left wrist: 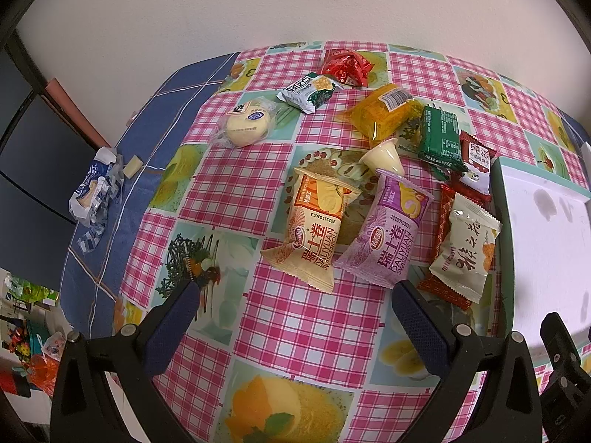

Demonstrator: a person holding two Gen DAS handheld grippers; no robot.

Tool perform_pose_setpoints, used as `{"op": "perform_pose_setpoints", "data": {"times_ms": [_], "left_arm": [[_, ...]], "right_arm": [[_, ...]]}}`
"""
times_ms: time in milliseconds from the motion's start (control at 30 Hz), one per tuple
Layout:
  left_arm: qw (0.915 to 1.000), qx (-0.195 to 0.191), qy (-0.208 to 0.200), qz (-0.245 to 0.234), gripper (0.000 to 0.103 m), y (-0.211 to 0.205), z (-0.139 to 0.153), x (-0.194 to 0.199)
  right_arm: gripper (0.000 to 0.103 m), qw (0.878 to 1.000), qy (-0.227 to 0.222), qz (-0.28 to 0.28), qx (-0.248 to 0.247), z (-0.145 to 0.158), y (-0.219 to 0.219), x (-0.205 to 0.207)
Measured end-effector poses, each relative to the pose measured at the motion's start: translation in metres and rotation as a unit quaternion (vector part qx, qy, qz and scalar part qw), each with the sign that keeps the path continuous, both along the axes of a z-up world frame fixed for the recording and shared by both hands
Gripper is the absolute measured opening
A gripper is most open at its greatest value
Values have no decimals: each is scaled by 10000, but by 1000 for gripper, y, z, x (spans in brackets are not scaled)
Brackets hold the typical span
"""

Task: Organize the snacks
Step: 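Grasp the purple roll pack with left tool while right tool grasps white pastry pack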

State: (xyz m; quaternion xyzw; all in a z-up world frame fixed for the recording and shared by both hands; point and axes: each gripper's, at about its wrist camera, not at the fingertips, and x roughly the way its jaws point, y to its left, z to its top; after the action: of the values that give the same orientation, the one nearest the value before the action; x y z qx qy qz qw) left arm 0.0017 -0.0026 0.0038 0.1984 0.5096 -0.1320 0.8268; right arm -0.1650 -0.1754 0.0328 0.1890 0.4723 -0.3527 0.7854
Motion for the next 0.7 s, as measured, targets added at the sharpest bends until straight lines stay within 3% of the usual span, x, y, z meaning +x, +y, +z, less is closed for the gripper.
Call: {"op": "perform_pose_setpoints", "data": {"times_ms": [167,400,700], "left_arm": [[9991,-161,132,356,103,2,-4,16],[9926,-535,703,832,103,1,-25,37],[9893,-700,1068,705,103,-27,-44,49]], "right_arm": [[103,9998,-135,57,106,0,-4,16],[103,9974,-390,0,603,-13,-19,45],[101,9955,-512,-142,789,-20,-34,62]]}}
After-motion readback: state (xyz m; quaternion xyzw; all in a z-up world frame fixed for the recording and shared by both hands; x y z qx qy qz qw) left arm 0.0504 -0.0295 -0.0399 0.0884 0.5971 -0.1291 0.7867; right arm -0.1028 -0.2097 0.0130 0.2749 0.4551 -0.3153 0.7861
